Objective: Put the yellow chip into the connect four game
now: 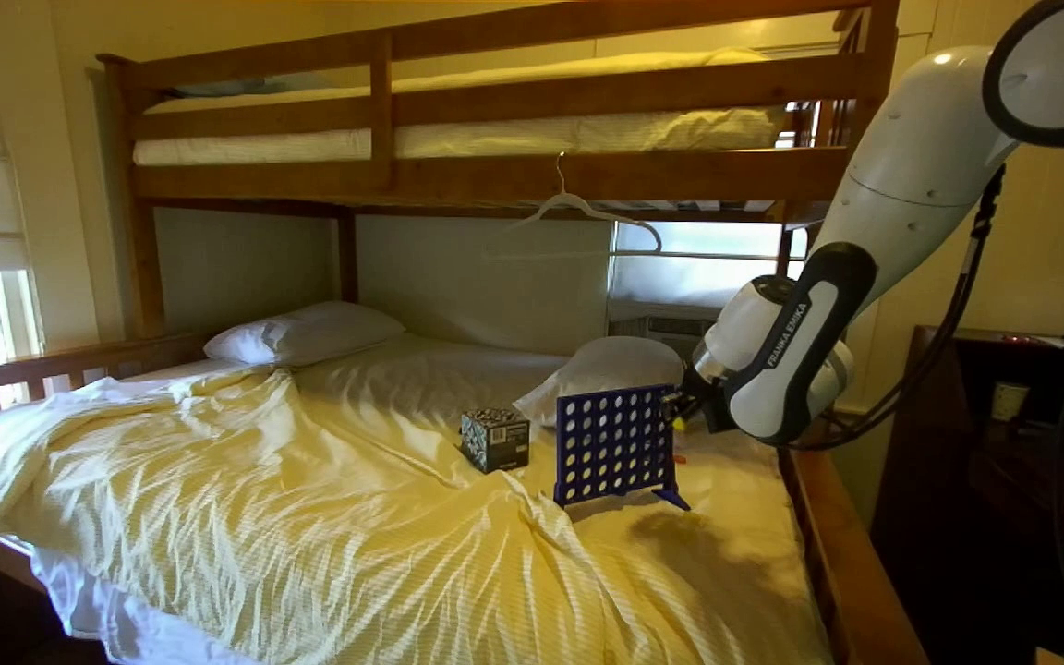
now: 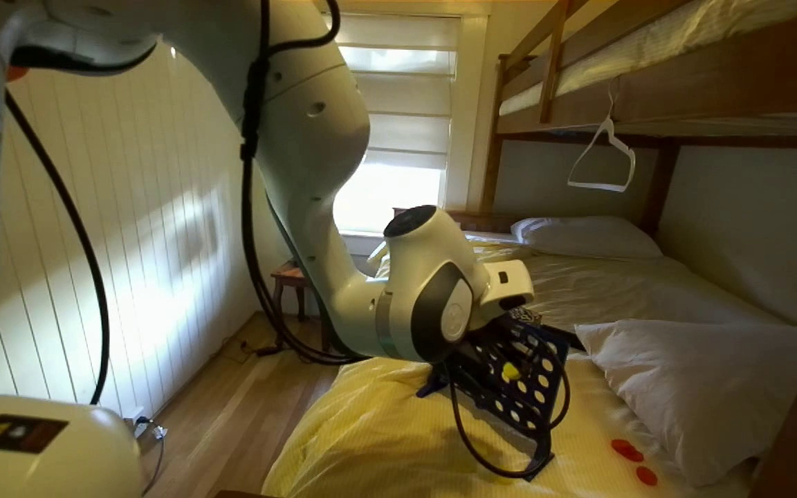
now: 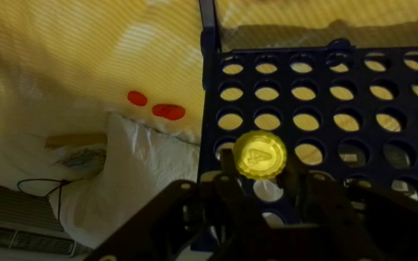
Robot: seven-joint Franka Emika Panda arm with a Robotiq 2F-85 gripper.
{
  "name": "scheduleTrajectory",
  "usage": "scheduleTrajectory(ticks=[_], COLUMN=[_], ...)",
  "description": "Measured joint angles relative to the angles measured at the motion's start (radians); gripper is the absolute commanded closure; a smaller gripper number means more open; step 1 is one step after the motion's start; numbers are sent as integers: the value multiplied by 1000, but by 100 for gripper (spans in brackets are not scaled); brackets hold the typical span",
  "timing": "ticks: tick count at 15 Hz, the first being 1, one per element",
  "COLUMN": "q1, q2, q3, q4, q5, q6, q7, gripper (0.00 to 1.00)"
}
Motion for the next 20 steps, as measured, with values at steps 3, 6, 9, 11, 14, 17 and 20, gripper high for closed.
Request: scheduleTrajectory(ticks=[3,6,9,11,14,17,20], q1=[110,169,186,186,186,184,173], q2=[32,57,68,70,70,76,103], q3=[-91,-122,-125,-125,-125,-125,-125], q4=[-33,-64,-85,-85,-85,-81,-78], q5=[80,154,200,203,204,205,225], q6=[81,163,224,228,229,232,284], q7=[5,20,39,44,47,46,48], gripper=[90,90,65,65,90,90,90])
